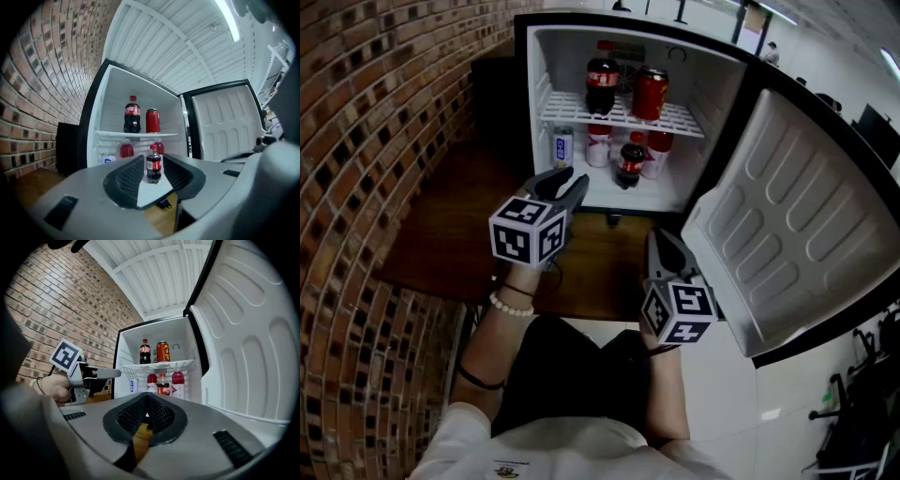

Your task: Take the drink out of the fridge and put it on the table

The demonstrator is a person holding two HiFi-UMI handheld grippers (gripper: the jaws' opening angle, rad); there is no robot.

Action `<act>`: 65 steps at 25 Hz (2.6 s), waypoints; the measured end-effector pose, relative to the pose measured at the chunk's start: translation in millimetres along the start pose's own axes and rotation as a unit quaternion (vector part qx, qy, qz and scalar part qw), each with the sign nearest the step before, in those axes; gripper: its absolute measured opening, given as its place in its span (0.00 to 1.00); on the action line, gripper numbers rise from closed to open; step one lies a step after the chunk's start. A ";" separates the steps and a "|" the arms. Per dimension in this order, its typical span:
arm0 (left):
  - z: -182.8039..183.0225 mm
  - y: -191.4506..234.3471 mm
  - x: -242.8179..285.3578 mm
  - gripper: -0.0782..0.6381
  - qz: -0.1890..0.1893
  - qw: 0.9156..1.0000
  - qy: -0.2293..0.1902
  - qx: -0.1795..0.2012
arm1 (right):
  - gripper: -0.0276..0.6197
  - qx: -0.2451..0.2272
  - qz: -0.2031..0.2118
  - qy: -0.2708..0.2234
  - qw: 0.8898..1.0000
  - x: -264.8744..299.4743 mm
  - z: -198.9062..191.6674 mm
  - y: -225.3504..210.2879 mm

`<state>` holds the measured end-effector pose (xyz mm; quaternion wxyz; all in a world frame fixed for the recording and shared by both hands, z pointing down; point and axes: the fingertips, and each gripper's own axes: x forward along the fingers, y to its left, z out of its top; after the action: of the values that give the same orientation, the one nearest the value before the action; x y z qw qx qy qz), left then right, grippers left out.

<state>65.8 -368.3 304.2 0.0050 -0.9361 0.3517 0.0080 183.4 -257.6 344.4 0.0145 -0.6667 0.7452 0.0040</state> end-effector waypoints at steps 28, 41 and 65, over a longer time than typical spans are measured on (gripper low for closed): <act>129.8 67.2 155.6 0.65 0.062 0.998 0.023 0.009 | 0.06 -0.008 0.007 0.012 1.000 3.7 -4.0 -10.5; 125.5 71.4 167.3 0.56 0.059 0.998 0.032 0.020 | 0.06 -0.006 0.010 0.014 1.000 3.3 -7.9 -9.9; 155.7 33.0 93.9 0.54 0.010 0.999 -0.023 0.021 | 0.06 -0.016 0.025 -0.005 1.000 -6.5 8.6 14.1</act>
<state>113.0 -452.6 146.7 0.0331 -0.9318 0.3607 0.0223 170.2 -249.3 335.8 0.0075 -0.6478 0.7615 0.0201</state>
